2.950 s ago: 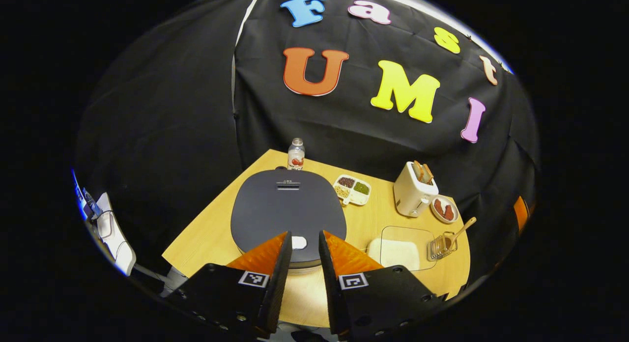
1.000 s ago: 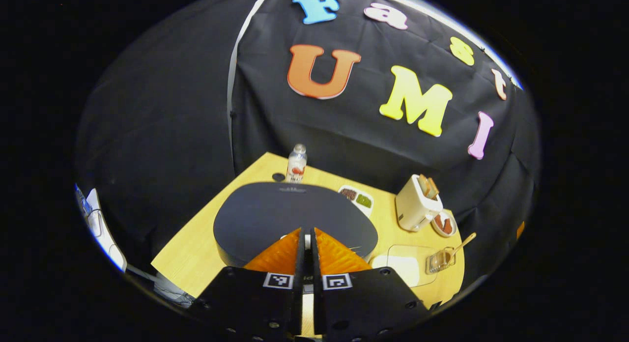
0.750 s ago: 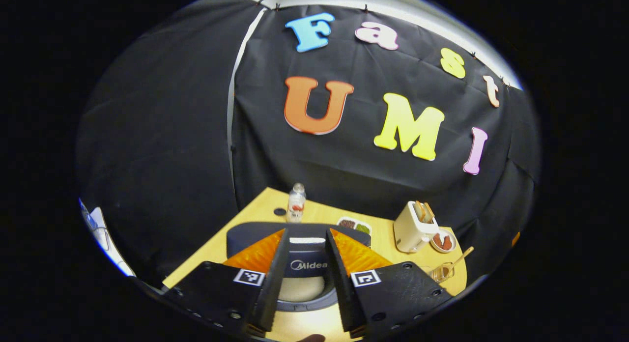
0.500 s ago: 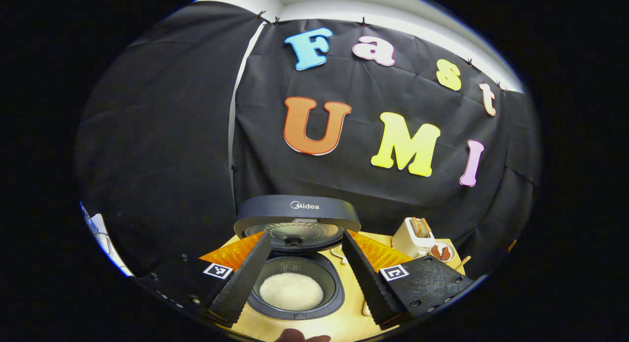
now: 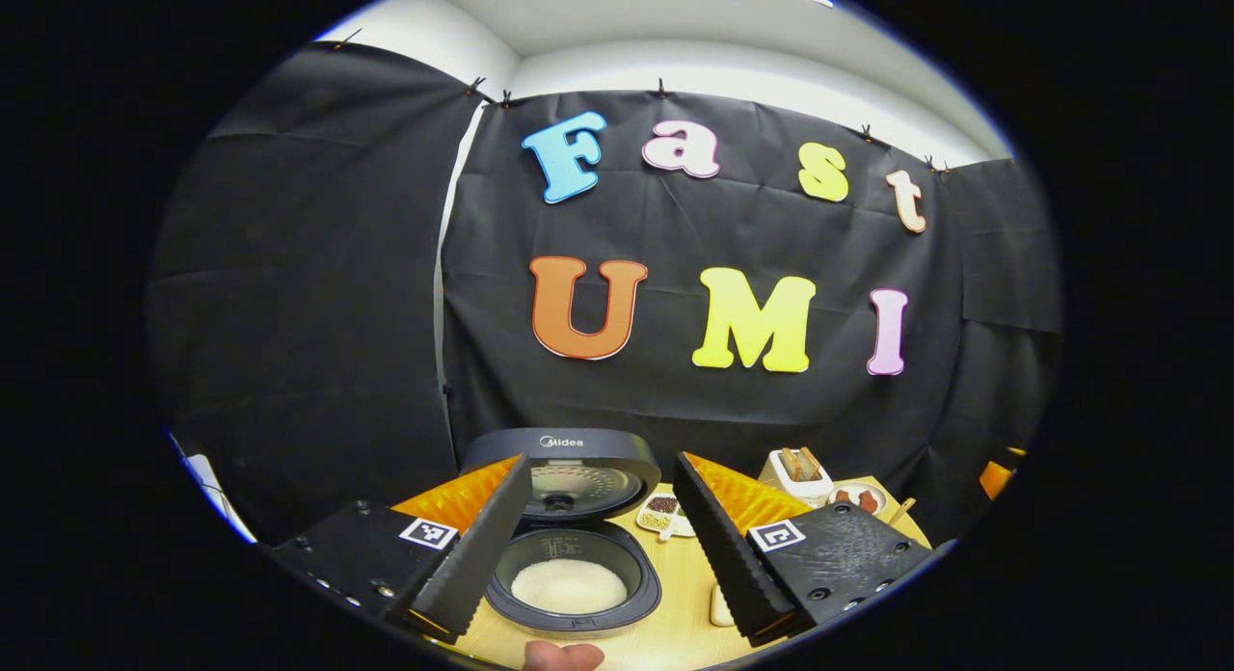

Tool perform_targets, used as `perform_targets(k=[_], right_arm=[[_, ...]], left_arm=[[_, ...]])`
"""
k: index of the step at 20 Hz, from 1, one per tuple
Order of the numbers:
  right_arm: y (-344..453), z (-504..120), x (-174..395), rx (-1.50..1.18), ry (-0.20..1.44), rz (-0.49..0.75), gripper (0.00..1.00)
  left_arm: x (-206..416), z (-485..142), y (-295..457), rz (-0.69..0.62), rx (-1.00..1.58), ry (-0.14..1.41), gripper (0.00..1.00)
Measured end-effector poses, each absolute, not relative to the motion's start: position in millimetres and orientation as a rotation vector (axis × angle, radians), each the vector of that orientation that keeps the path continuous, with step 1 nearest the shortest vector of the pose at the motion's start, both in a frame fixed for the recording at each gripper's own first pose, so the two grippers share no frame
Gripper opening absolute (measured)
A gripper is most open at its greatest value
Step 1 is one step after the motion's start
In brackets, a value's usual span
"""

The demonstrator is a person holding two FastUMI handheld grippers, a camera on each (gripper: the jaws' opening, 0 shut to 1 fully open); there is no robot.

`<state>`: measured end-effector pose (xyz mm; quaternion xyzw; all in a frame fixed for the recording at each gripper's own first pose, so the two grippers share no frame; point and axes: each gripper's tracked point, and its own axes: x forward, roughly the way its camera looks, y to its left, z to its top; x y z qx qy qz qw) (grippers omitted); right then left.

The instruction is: Close the left gripper, press the button to open the rice cooker; take a wooden spoon from the chopstick holder with the right hand, scoop a spoonful of rice and pour it into the rice cooker, then put the wooden spoon back into the chopstick holder.

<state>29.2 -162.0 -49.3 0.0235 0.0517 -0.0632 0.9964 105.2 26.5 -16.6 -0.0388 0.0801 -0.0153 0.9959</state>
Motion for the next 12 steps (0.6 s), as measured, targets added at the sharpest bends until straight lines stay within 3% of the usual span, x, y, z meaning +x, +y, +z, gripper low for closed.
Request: perform_targets(k=[12], right_arm=[[-231,-152,104,0.167,0.305,-0.094,1.00]], left_arm=[[102,-17,-44,-0.078,-0.038,0.118,0.94]])
